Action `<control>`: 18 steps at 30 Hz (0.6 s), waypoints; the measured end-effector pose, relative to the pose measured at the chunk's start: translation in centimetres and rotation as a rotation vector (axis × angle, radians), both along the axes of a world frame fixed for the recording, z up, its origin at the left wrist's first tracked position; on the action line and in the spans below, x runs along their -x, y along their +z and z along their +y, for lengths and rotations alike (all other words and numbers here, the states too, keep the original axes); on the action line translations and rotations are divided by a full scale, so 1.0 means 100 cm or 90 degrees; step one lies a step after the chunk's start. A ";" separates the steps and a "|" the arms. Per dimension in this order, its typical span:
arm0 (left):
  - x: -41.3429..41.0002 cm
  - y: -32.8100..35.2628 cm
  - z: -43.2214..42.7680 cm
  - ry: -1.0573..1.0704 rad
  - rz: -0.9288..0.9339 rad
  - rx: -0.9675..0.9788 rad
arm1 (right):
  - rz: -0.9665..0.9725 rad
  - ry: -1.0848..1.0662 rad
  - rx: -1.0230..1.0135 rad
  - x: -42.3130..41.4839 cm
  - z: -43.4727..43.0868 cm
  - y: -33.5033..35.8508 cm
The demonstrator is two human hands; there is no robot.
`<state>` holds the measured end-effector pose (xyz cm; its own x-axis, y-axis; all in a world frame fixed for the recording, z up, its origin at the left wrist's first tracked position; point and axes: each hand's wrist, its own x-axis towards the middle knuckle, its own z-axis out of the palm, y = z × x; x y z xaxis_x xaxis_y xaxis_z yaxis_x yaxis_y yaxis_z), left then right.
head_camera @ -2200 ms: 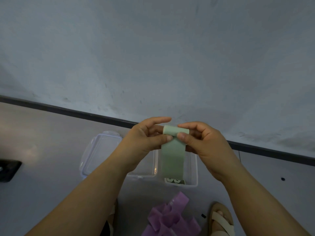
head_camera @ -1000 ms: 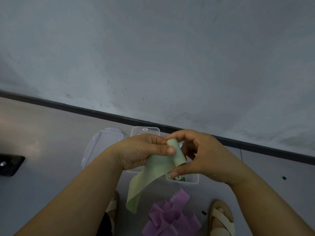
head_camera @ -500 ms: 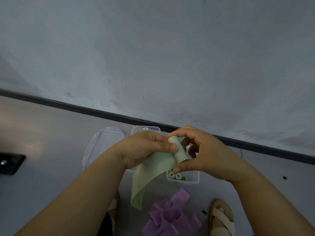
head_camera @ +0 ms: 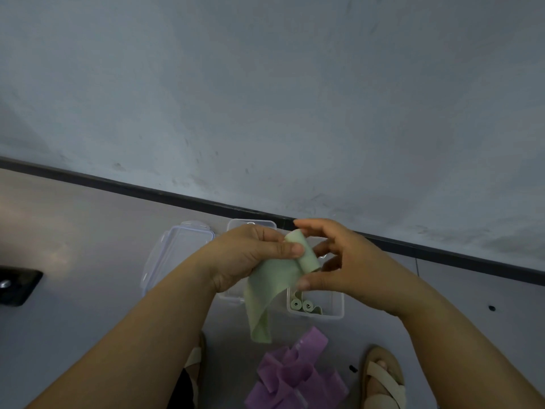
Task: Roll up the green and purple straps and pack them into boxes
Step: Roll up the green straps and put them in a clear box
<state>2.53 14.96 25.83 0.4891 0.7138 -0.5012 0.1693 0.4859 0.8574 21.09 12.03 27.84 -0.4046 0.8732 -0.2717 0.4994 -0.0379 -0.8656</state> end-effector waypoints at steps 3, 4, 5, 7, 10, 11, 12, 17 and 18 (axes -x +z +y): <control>-0.001 -0.003 -0.001 0.054 -0.002 -0.037 | 0.059 -0.038 0.076 0.002 0.000 0.000; -0.002 -0.003 -0.001 0.077 -0.007 -0.046 | 0.086 -0.063 0.086 0.004 -0.001 0.000; -0.003 -0.003 -0.001 0.100 -0.014 -0.054 | 0.113 -0.096 0.092 0.006 0.000 -0.002; -0.005 -0.003 0.000 0.136 -0.036 -0.056 | 0.147 -0.167 0.094 0.011 0.001 -0.005; -0.007 -0.003 0.001 0.158 -0.057 -0.050 | 0.167 -0.236 0.068 0.017 0.001 -0.009; -0.007 -0.003 0.001 0.162 -0.061 -0.044 | 0.170 -0.246 0.052 0.018 0.002 -0.011; -0.006 -0.003 0.001 0.164 -0.064 -0.041 | 0.170 -0.253 0.036 0.019 0.002 -0.011; -0.005 -0.001 0.000 0.148 -0.020 -0.081 | 0.129 -0.253 -0.042 0.018 0.004 -0.013; -0.006 -0.001 0.000 0.143 -0.011 -0.094 | 0.125 -0.258 -0.054 0.017 0.004 -0.013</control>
